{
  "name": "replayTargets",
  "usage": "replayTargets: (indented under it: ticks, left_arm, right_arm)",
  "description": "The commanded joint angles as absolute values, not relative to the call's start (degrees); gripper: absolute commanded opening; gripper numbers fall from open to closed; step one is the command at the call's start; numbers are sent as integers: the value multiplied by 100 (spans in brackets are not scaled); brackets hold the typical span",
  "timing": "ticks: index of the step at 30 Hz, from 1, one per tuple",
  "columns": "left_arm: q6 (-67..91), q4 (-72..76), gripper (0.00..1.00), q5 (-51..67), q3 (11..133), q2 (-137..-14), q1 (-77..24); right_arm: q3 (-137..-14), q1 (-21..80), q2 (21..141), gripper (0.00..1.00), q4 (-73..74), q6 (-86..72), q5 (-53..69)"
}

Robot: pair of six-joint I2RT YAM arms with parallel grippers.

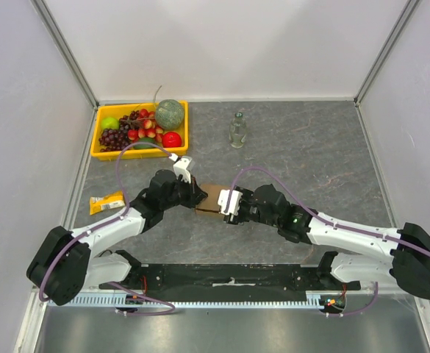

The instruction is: Fold the paper box

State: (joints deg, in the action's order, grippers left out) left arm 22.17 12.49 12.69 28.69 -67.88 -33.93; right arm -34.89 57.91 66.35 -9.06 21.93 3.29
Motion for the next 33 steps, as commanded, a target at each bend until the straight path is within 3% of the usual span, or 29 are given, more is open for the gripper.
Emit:
replayTargets:
  ticks: [1, 5, 12, 16, 23, 33]
  left_arm:
    - [2223, 1626, 2, 1424, 2567, -6689, -3392]
    - [2267, 1705, 2, 1424, 2479, -6645, -3384]
    - [2259, 1767, 2, 1415, 2522, -6627, -3392]
    - [2285, 1854, 2, 1485, 2453, -6671, -3384]
    - [2294, 2039, 2, 1635, 2250, -6583, -3384]
    - [2347, 2136, 2, 1652, 2092, -6671, -3384]
  right_arm:
    - [-3647, 5818, 6416, 64, -1090, 1969, 580]
    - [-3639, 5818, 6223, 66, -1230, 1803, 397]
    - [-3551, 5775, 6038, 69, -1617, 468, -983]
    - [-3603, 5695, 6336, 59, -1407, -569, -1134]
    - [-3340, 5564, 6890, 25, -1660, -1485, -959]
    - [-3226, 5326, 7347, 22, -1732, -1705, -826]
